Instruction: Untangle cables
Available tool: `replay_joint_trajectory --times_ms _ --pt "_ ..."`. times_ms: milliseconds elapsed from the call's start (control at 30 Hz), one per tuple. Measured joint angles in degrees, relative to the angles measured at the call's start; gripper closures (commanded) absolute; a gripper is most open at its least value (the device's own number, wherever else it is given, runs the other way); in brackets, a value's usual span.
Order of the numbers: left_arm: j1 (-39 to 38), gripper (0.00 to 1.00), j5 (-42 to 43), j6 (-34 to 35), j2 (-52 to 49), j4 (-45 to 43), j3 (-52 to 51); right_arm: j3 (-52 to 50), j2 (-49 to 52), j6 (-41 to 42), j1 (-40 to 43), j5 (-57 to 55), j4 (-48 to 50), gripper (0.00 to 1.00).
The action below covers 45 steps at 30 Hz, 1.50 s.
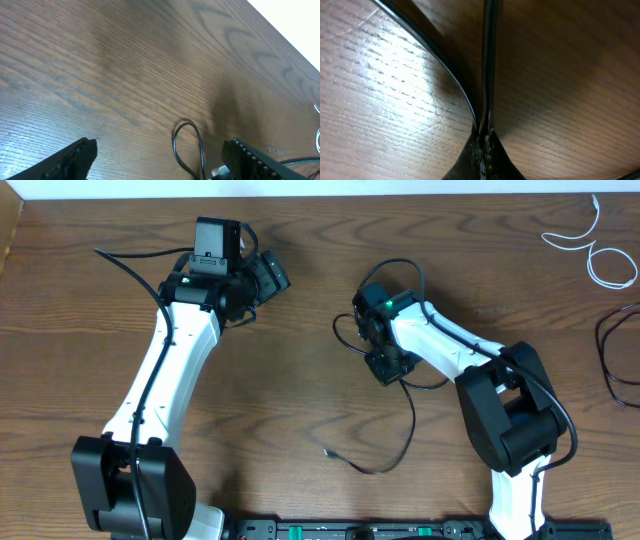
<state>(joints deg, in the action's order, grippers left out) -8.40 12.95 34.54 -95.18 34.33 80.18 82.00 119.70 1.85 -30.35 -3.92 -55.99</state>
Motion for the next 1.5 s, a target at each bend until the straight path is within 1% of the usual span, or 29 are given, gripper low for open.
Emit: replay_joint_trajectory --times_ms 200,333,433,567,767,933,1067,1200,1267,1400,1500 --pt "0.0 0.02 -1.0 0.2 0.0 0.0 0.0 0.6 -0.5 4.7 1.7 0.6 1.6 0.99" --pt "0.0 0.02 -1.3 0.2 0.0 0.0 0.0 4.4 -1.1 5.8 6.3 2.1 -2.1 0.99" --pt "0.0 0.02 -1.3 0.2 0.0 0.1 0.0 9.0 -4.5 6.5 11.4 2.8 -4.6 0.99" --pt "0.0 0.02 -1.3 0.2 0.0 0.0 0.0 14.8 -12.7 6.8 19.2 3.3 -7.1 0.99" --pt "0.0 0.02 -1.3 0.2 0.0 0.1 0.0 20.0 -22.3 6.6 33.4 3.9 -6.7 0.99" --pt "0.0 0.02 -1.3 0.2 0.0 0.0 0.0 24.2 -23.5 5.5 42.4 4.0 -5.4 0.99" --pt "0.0 0.02 -1.3 0.2 0.0 0.1 0.0 31.6 -23.4 4.0 48.7 4.3 -5.1 0.99" --pt "0.0 0.02 -1.3 0.2 0.0 0.1 0.0 40.5 -23.5 3.0 52.8 4.2 -6.3 0.99" --pt "0.0 0.02 -1.3 0.2 0.0 0.1 0.0 43.0 -23.9 2.7 53.8 4.3 -6.8 0.99" --pt "0.0 0.02 -1.3 0.2 0.0 0.1 0.0 43.6 -24.3 2.7 54.4 4.3 -9.9 0.99" --pt "0.0 0.02 -1.3 0.2 0.0 0.1 0.0 41.8 -23.5 4.2 54.4 2.9 -13.5 0.99"
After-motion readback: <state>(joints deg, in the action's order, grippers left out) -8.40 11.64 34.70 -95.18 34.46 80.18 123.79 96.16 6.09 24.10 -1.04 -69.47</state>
